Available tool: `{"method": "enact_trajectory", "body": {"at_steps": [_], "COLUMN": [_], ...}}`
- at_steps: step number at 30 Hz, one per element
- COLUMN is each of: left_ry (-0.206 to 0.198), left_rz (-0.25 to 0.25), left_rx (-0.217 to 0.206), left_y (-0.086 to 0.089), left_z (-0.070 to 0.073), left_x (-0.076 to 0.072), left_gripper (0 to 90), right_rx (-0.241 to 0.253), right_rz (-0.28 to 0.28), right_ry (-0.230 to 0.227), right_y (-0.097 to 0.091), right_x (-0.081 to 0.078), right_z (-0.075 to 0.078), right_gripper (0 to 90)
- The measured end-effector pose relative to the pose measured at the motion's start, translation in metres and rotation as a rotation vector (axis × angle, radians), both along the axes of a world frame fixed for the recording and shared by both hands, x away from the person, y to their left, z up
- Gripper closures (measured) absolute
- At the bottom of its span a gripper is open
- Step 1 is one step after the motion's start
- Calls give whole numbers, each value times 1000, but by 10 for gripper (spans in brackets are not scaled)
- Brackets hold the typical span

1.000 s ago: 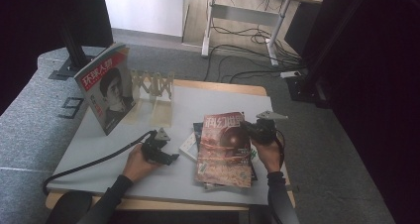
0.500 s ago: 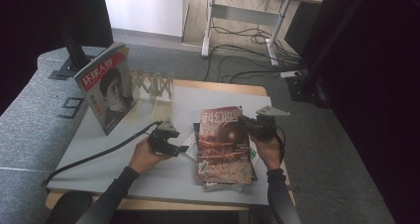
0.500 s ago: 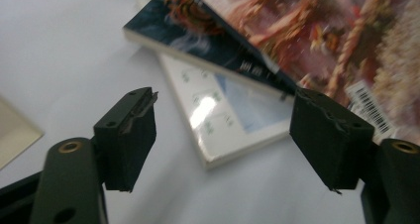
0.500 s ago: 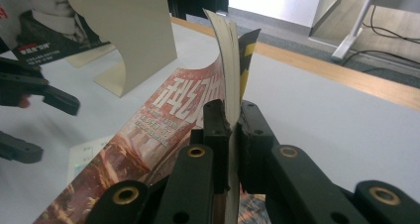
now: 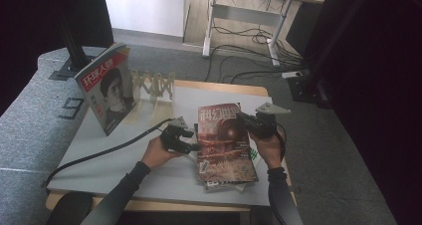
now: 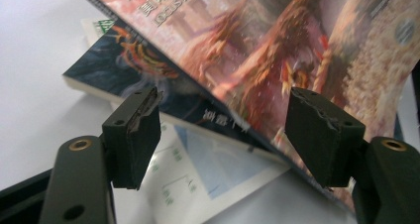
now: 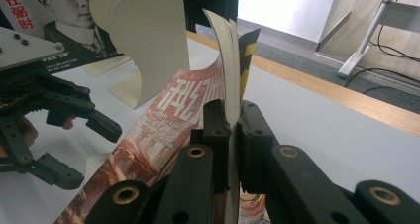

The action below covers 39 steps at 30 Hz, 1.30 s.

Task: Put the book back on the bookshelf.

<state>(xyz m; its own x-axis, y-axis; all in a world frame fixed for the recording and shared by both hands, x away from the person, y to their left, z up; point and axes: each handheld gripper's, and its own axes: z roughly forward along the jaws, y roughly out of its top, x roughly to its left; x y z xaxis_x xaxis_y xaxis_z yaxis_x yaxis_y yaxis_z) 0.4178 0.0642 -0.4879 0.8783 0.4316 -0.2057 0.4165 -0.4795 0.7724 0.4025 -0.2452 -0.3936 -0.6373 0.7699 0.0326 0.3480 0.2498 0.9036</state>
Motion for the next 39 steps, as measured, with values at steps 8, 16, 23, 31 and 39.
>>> {"method": "enact_trajectory", "body": {"at_steps": [8,16,23,31,39], "left_ry": [51,115,133,83,3], "left_rz": [-40,-36,-43,-31,-8], "left_rx": [-19,-7,-3,-35,-88], "left_y": [-10,-9,-5,3,10], "left_z": [-11,-9,-2,21,43], "left_x": [4,4,4,0,-8], "left_gripper": [343,498,590,685,755], "right_rx": [0,15,30,61,85], "right_rz": [16,34,40,38,47], "right_ry": [-10,-19,-21,-42,-91], "right_y": [2,2,0,-7,-12], "right_x": [-2,-3,-4,-5,-9], "right_z": [2,1,3,12,27], "right_gripper": [829,828,828,828,826]}}
